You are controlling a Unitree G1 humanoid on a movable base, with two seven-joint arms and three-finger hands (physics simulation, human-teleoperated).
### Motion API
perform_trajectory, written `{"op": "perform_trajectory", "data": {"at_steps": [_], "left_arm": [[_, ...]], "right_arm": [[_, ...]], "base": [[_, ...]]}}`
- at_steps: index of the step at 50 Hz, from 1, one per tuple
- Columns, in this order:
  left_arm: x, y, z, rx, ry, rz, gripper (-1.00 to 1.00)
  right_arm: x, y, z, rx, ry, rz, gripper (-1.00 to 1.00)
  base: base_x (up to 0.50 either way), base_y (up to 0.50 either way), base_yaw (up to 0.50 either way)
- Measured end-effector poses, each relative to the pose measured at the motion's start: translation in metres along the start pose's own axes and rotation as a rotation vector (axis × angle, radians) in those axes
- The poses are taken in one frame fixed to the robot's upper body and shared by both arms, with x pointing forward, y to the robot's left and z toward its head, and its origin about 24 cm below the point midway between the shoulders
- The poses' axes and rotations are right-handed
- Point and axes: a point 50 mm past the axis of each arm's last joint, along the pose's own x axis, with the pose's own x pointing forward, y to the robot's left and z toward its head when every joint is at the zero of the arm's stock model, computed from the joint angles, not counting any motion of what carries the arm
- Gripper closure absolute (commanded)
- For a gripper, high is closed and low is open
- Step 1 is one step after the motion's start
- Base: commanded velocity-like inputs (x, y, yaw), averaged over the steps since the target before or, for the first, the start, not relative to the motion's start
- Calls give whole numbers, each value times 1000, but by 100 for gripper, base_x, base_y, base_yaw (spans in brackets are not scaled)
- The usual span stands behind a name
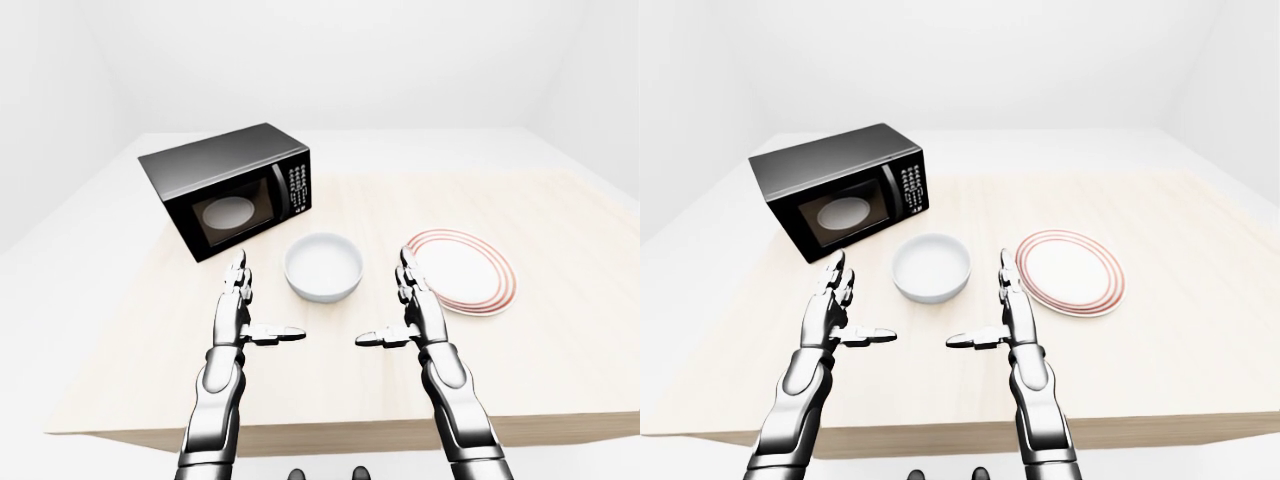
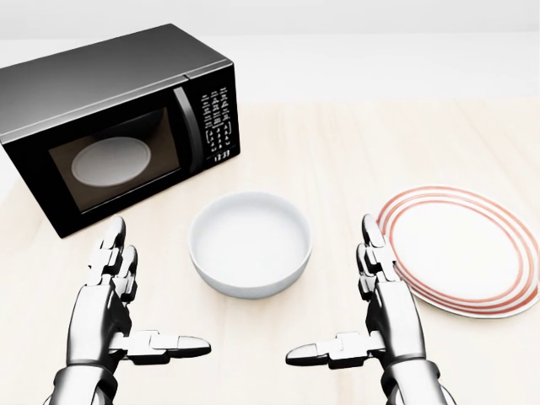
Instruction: Pick up the white bowl and put it on the plate.
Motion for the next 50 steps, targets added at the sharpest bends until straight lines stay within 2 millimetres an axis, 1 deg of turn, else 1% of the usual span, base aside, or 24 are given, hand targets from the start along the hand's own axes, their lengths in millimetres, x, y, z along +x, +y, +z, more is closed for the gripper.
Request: {"op": "perform_trajectory", "data": {"at_steps": [15, 35, 43, 50], "left_arm": [[1, 0, 1, 0, -3, -1, -100], [0, 0, 0, 0, 0, 0, -100], [0, 0, 0, 0, 0, 0, -100], [0, 0, 0, 0, 0, 0, -100]], "right_arm": [[1, 1, 0, -3, -2, 4, -100], [0, 1, 1, -45, -5, -1, -100], [1, -1, 1, -125, -9, -15, -100], [2, -3, 2, -278, -31, -43, -100]], "base": [[29, 0, 0], [0, 0, 0], [0, 0, 0], [0, 0, 0]]}}
